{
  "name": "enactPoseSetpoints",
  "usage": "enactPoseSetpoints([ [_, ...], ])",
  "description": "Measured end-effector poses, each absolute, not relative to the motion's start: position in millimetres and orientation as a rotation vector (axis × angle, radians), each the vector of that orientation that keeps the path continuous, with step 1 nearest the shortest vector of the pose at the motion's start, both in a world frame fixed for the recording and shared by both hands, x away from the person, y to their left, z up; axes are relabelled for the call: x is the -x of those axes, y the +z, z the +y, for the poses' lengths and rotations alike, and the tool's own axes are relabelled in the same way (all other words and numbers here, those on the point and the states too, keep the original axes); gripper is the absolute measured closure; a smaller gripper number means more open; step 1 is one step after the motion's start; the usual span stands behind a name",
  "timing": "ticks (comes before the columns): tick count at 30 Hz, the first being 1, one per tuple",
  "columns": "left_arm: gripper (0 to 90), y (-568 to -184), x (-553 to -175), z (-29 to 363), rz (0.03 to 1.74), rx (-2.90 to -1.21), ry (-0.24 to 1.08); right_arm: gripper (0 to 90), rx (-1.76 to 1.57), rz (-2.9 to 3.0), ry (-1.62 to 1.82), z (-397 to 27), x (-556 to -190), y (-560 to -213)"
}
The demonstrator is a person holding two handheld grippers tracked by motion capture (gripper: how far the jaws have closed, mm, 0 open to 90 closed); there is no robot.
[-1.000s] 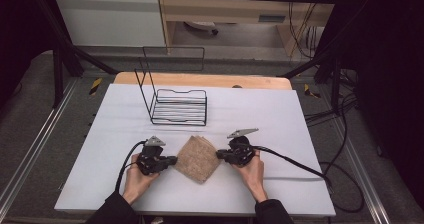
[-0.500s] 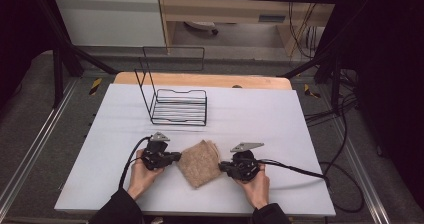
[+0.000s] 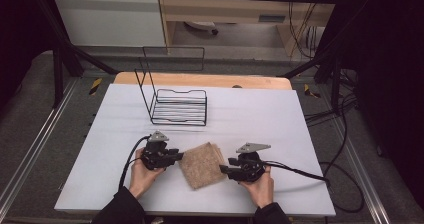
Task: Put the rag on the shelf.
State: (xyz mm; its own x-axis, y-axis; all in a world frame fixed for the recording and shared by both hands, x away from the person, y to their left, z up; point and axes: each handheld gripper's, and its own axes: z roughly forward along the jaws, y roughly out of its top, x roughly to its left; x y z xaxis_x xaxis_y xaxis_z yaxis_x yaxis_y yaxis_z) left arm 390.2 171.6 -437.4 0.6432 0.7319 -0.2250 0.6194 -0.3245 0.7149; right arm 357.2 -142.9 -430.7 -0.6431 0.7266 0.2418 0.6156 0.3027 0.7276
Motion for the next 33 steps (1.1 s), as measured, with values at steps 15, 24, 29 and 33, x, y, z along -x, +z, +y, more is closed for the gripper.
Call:
enactPoseSetpoints([
  [15,26.1,-432.7,-368.3,203.4,1.026,-2.021,0.228,45.6,-1.264,2.439,1.205,-117.3,-425.4,-448.4],
  [24,21.9,-435.4,-366.9,195.5,1.035,-2.024,0.224,56.7,-1.234,2.494,1.209,-111.8,-426.2,-452.3],
  [29,23.9,-436.6,-367.5,189.9,1.051,-2.01,0.205,72.9,-1.26,2.546,1.224,-107.8,-427.0,-452.2],
  [33,29.9,-439.5,-368.8,182.7,1.087,-2.001,0.18,81.9,-1.241,2.555,1.229,-107.7,-426.3,-451.2],
])
